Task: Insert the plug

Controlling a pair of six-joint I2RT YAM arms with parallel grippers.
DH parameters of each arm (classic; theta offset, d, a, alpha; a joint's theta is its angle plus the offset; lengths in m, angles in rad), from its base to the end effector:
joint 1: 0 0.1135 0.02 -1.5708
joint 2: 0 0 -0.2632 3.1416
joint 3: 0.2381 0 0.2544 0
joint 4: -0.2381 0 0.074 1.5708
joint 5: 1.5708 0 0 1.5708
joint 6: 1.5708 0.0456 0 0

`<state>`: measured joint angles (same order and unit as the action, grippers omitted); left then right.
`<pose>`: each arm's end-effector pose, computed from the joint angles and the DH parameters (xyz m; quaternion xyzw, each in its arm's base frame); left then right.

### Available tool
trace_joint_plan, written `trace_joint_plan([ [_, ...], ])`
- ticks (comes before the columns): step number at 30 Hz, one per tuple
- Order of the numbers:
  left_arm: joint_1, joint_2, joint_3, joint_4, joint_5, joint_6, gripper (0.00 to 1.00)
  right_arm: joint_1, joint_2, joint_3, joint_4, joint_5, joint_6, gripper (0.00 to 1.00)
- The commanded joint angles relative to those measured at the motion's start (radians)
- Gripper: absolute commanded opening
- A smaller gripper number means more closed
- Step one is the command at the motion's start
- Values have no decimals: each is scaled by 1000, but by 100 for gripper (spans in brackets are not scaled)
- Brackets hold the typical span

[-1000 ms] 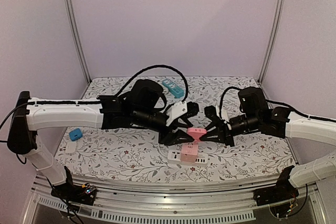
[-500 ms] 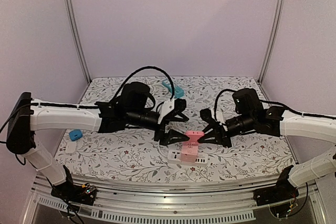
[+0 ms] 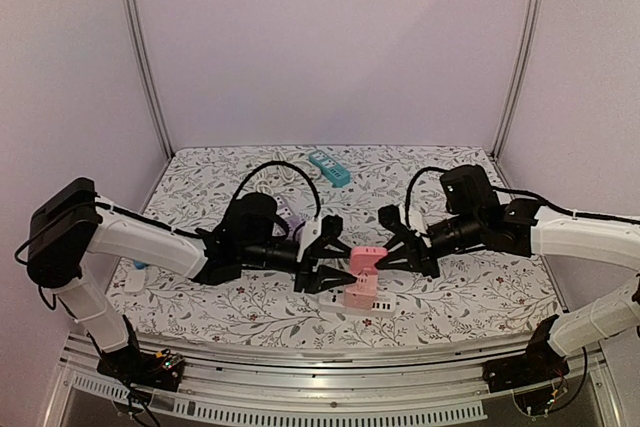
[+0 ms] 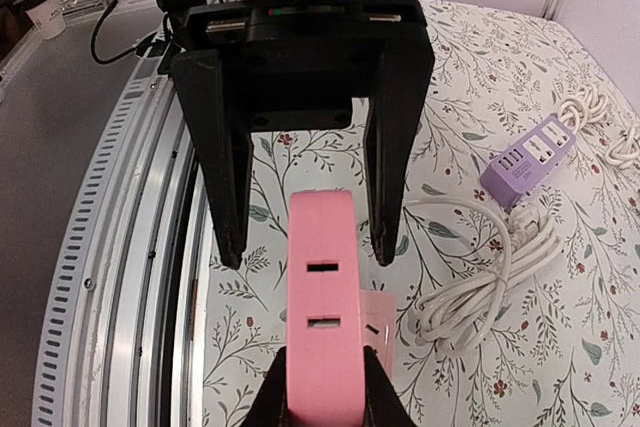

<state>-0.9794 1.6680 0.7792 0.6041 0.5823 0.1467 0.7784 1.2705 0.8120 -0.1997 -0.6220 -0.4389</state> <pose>0.1774 -0.3091 0.1899 0.5547 0.5564 -0.4424 0.4324 0.1795 0.2143 0.2414 -0.5993 0.6241 0.3416 0.3671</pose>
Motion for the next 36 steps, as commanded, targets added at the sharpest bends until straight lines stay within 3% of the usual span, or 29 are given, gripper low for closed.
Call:
trace_joint_plan([
  [1, -16, 21, 35, 49, -3, -12, 52, -5, 17, 18, -1, 6, -16, 0],
  [7, -18, 68, 50, 88, -1, -44, 32, -5, 36, 15, 4, -7, -19, 0],
  [12, -16, 82, 47, 100, -7, -49, 0, -5, 46, 12, 16, -3, -15, 0],
  [36, 19, 171, 29, 125, -25, 0, 0, -19, 131, 36, 14, 8, 21, 0],
])
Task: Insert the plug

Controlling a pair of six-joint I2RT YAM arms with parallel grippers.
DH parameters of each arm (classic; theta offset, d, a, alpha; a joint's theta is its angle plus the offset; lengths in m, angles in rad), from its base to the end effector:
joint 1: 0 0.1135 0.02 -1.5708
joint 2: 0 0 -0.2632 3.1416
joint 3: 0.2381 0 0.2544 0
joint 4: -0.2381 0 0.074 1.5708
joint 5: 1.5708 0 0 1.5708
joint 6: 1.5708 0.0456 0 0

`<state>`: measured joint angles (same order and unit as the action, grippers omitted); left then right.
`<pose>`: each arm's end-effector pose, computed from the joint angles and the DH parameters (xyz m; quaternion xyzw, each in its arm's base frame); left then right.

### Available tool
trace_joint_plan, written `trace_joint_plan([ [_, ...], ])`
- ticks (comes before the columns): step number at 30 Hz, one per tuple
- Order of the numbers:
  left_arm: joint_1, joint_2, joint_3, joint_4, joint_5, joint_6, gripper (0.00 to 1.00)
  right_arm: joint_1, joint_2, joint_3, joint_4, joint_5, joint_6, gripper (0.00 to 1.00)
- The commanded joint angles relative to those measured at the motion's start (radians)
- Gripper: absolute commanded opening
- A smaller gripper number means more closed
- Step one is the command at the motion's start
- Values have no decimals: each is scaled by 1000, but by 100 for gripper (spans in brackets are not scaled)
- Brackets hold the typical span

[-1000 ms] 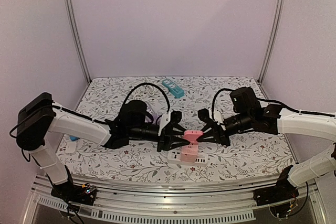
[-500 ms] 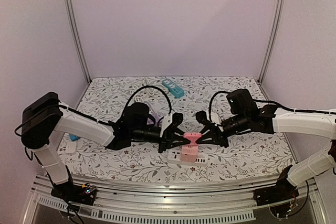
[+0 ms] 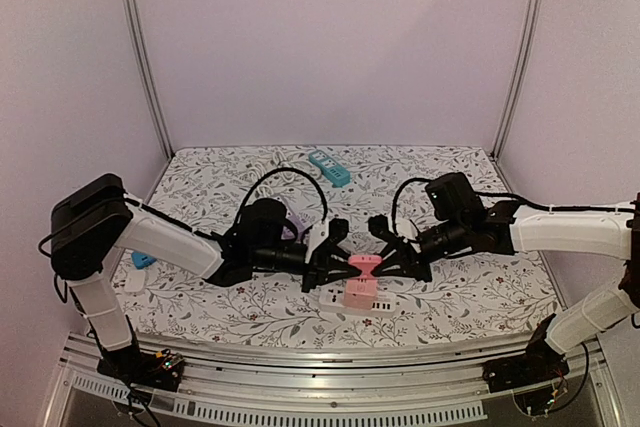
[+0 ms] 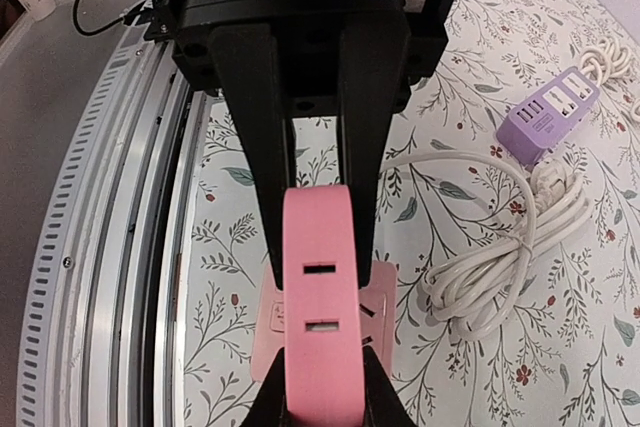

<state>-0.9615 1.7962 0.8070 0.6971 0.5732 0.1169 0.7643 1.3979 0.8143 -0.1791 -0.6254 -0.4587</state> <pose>0.1928 -0.3195 0.1641 0.5400 0.5739 -0.4415 0.4291 0.1940 0.2229 0.2100 -0.6013 0.6469 0.3365 0.3267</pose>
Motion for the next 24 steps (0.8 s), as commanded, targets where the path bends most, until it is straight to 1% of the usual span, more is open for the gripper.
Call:
trace_joint_plan([
  [1, 0, 49, 5, 37, -10, 26, 0, -4, -5, 35, -12, 11, 41, 0],
  [7, 0, 69, 18, 44, -9, 30, 0, -3, -17, 36, -35, -1, 56, 0],
  [13, 1, 14, 25, -29, -16, 22, 0, -5, 4, 64, -47, -26, 61, 0],
  [17, 2, -37, 77, -144, -14, 19, 0, -5, -7, 111, -76, -48, 88, 0],
  [19, 3, -53, 104, -226, 3, -18, 0, -5, -12, 123, -96, -60, 109, 0],
  [21, -1, -54, 118, -293, -9, -81, 0, -5, -8, 134, -123, -68, 146, 0],
  [22, -7, -54, 115, -312, -21, -106, 0, -5, -5, 142, -139, -73, 167, 0],
  [24, -16, -55, 103, -301, -36, -152, 0, -5, 22, 166, -176, -95, 202, 0],
])
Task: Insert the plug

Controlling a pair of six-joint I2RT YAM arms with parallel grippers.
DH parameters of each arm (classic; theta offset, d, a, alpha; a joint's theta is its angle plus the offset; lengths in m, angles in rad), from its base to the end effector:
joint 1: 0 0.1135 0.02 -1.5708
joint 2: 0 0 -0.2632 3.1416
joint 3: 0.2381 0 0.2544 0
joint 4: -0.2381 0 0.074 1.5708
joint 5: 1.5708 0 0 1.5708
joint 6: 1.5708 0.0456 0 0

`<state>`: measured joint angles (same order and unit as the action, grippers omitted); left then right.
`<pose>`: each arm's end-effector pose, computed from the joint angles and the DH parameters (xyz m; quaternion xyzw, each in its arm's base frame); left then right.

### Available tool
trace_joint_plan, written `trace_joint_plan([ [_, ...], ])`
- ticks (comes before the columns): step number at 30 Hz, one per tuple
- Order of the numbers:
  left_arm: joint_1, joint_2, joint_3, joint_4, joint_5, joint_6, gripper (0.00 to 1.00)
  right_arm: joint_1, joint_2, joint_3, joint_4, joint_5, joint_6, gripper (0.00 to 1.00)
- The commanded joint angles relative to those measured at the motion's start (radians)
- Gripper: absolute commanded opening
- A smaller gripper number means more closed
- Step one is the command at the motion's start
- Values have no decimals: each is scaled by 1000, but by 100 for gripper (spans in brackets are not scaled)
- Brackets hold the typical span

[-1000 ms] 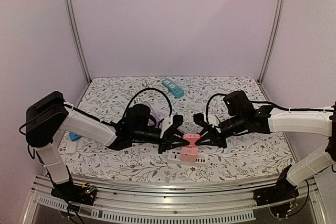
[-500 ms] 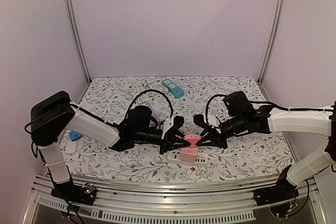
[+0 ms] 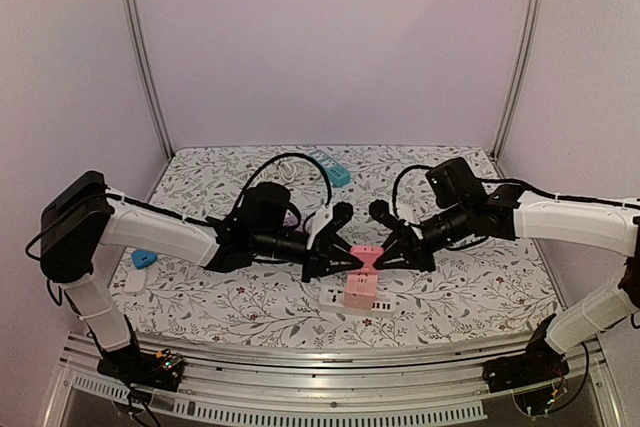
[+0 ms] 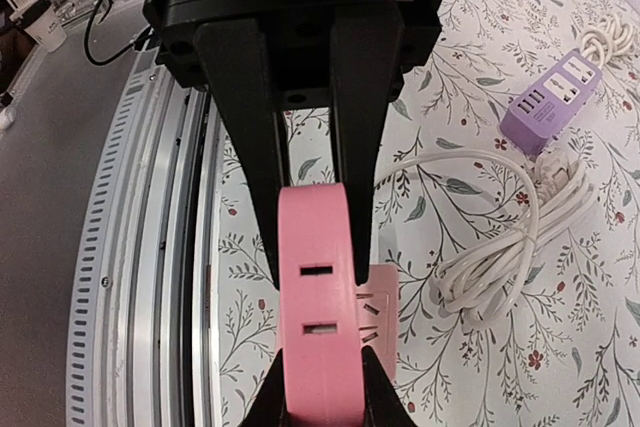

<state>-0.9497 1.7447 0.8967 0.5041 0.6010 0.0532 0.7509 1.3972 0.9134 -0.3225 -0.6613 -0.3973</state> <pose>0.1997 -0.3233 0.1894 0.5249 0.6030 -0.4564 0.3907 0.1983 0.2234 0.2315 -0.5783 0.6711 0.3586 0.2943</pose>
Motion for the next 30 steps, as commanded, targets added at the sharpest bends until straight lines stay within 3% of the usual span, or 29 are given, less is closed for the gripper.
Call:
trace_joint_plan([
  [1, -32, -5, 10, -98, -60, -108, 0, 8, 40, 83, -47, -73, 155, 0],
  [6, -41, -13, 17, -117, -27, -202, 0, 9, 125, 142, -103, -178, 239, 0],
  [14, -50, -60, 6, -168, -58, -308, 0, 14, 158, 145, -24, -274, 454, 0],
  [19, -73, -87, -3, -220, -77, -319, 0, 79, 132, 132, -20, -230, 520, 0],
  [30, -110, -31, -92, -16, -124, -264, 0, 94, 138, 78, -7, -86, 536, 0],
])
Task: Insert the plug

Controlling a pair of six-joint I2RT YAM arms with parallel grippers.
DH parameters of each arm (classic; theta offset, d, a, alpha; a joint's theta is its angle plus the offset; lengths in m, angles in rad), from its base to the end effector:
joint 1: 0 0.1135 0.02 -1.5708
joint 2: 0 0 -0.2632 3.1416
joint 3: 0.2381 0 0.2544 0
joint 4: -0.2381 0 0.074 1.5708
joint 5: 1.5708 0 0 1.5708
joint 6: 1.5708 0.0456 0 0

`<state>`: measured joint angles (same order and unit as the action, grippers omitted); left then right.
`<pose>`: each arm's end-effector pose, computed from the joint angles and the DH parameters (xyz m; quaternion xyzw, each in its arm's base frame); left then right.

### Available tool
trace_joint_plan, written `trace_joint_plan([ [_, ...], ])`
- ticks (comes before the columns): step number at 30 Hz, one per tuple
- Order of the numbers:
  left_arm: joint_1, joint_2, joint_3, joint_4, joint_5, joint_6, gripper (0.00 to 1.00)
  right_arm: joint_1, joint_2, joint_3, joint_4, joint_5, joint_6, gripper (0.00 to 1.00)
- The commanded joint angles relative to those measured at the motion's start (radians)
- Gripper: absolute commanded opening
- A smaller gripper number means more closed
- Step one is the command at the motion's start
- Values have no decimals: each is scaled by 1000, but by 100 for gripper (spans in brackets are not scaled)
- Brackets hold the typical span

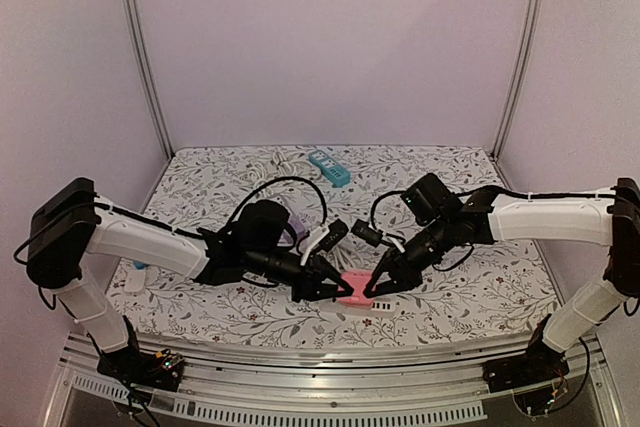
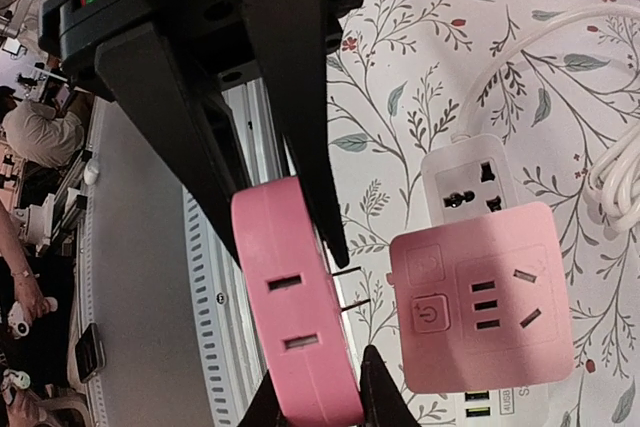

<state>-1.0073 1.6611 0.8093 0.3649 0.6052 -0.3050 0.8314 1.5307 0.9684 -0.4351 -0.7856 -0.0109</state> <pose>0.1652 -0.3100 0.1769 0.4256 0.7150 -0.5027 0.2344 0.1839 0.2495 0.2062 -0.4610 0.7645 0.4409 0.0931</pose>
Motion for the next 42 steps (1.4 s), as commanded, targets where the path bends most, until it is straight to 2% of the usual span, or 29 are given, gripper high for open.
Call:
trace_joint_plan([
  [1, -51, 59, -6, 130, -133, 110, 0, 12, 10, 27, 107, 48, 148, 0],
  [9, -47, 62, -23, 193, -204, 253, 0, -16, 6, 53, 79, 80, 110, 0],
  [22, -43, 47, -7, 200, -156, 358, 0, -21, -48, 78, 28, 79, 91, 0],
  [33, -44, 36, 7, 171, -178, 357, 0, -20, -78, 83, 21, 173, 95, 0],
  [38, -43, 23, 15, 168, -170, 381, 0, -20, -86, 98, 19, 159, 113, 0],
  [42, -43, 2, 22, 139, -142, 360, 0, -20, -100, 108, 12, 76, 119, 0],
])
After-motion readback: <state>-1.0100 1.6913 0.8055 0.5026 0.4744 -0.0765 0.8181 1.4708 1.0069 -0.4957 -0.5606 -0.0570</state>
